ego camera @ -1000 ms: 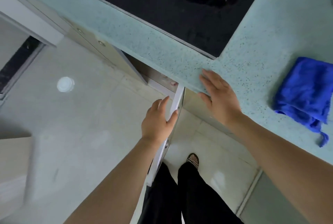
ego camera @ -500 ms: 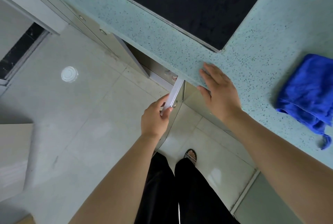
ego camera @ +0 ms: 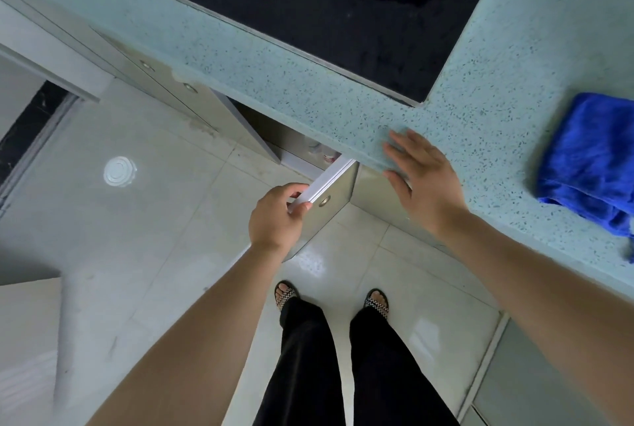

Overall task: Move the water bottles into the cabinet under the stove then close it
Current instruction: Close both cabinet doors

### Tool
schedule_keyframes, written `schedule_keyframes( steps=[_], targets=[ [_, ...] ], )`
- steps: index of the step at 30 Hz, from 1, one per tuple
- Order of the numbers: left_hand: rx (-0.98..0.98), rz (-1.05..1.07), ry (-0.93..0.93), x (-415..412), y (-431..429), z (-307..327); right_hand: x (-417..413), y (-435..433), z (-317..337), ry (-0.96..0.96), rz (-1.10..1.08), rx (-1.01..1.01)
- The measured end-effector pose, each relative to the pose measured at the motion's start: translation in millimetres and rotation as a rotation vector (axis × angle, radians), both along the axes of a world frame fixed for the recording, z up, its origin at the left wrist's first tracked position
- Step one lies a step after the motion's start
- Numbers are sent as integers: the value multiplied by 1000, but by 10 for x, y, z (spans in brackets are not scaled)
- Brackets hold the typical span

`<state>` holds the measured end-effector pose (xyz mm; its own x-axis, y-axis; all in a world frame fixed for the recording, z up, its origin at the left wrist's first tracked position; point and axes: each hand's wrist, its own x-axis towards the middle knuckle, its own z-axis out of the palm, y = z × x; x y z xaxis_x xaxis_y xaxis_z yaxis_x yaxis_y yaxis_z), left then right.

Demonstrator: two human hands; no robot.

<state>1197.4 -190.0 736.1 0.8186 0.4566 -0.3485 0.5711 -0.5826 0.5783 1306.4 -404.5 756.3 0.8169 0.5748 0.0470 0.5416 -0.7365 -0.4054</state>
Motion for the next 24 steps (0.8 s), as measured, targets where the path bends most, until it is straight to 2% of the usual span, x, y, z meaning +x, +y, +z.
schedule_keyframes(
  steps=[5, 11, 18, 24],
  targets=[
    [28, -195, 0, 110, 288, 8, -141, 412, 28, -2, 59, -65],
    [68, -309, -55, 286, 607, -36, -65, 783, 57, 52, -111, -101],
    [211, -346, -133, 499, 1123, 11, -7, 975, 12, -7, -185, -67],
    [265, -212, -29, 430, 1627, 116, 71, 1262, 5, -7, -138, -8]
  ],
)
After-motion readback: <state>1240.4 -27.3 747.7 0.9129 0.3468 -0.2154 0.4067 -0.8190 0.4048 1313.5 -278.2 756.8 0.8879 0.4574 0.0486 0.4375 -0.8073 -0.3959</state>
